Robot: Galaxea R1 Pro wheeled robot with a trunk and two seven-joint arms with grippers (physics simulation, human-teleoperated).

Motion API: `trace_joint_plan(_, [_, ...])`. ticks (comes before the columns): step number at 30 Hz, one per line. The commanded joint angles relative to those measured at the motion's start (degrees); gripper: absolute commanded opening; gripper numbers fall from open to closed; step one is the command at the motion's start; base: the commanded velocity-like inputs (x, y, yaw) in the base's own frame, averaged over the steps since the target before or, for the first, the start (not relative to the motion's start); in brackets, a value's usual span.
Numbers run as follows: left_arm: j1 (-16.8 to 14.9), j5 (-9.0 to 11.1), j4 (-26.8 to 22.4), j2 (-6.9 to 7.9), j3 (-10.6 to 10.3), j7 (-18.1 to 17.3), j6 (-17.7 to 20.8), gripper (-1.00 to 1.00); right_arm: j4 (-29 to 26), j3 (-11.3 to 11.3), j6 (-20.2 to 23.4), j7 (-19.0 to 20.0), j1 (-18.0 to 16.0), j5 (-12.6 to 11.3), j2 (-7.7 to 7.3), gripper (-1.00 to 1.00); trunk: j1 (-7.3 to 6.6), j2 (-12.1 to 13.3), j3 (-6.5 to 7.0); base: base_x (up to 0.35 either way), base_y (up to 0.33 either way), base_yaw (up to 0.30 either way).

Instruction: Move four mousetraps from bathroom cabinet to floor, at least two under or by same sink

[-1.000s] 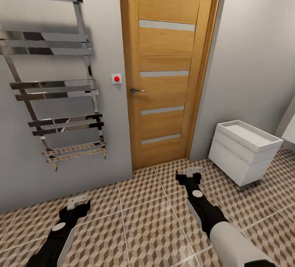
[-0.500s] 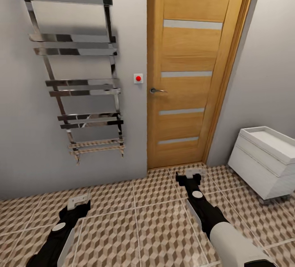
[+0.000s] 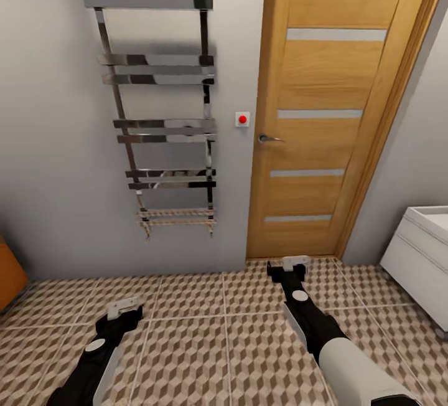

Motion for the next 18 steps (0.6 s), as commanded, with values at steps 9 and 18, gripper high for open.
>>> trace_joint_plan(9, [0.0,0.1,-0.1,-0.03,0.0,0.2,0.3,1.00,0.0,0.2,0.0,-0.5,0.0,0.4,-0.01,1.00,0.00,0.0,-0.06,0.006,0.000,0.288])
trace_joint_plan(18, [0.0,0.0,0.5,-0.09,0.0,0.2,0.3,1.00,0.1,0.2,0.0,-0.5,0.0,0.4,-0.01,1.00,0.00,0.0,-0.06,0.070,0.000,0.288])
